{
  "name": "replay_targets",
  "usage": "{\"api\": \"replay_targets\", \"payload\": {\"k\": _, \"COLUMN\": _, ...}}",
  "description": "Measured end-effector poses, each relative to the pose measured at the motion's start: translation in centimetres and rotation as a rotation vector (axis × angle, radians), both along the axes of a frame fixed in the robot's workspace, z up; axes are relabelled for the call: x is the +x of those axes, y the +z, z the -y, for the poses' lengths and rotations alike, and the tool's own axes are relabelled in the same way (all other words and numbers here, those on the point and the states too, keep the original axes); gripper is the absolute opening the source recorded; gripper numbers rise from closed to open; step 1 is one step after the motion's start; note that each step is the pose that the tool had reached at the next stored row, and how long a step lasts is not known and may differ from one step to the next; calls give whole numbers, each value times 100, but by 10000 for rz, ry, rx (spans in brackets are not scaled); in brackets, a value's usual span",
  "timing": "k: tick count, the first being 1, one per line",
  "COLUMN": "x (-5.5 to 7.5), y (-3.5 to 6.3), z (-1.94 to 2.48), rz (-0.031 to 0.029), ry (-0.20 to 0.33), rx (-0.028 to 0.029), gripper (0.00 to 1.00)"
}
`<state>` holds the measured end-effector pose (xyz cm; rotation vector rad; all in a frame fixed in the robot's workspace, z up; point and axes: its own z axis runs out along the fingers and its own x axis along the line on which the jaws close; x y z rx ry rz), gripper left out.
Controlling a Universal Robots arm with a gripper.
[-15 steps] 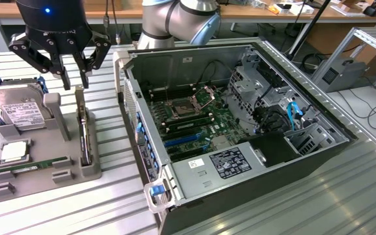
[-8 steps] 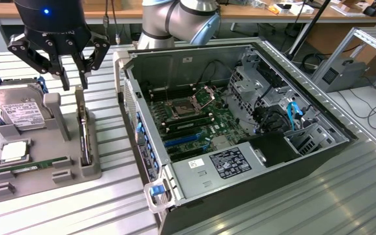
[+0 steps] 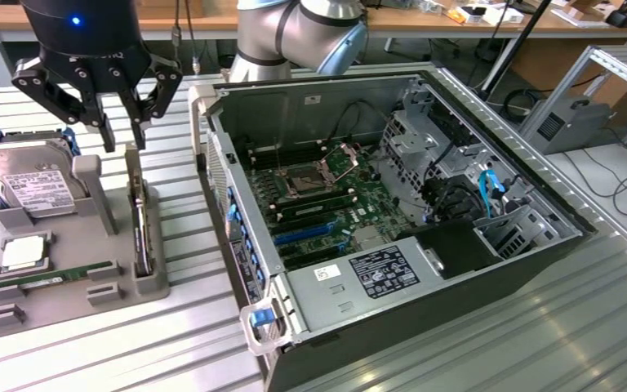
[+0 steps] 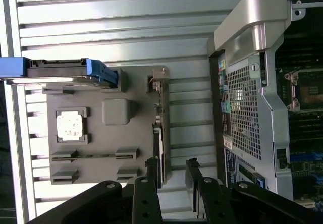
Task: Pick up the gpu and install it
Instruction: 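Pick up the gpu and move the gpu toward the slot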
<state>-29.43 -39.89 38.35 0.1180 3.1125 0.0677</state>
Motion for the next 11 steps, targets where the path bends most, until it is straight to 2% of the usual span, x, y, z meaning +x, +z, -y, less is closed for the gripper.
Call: {"api": "replay_targets", "payload": {"k": 11, "x": -44, "y": -23, "z": 0, "rz": 1, "ry": -1, "rx": 0, "gripper": 36}}
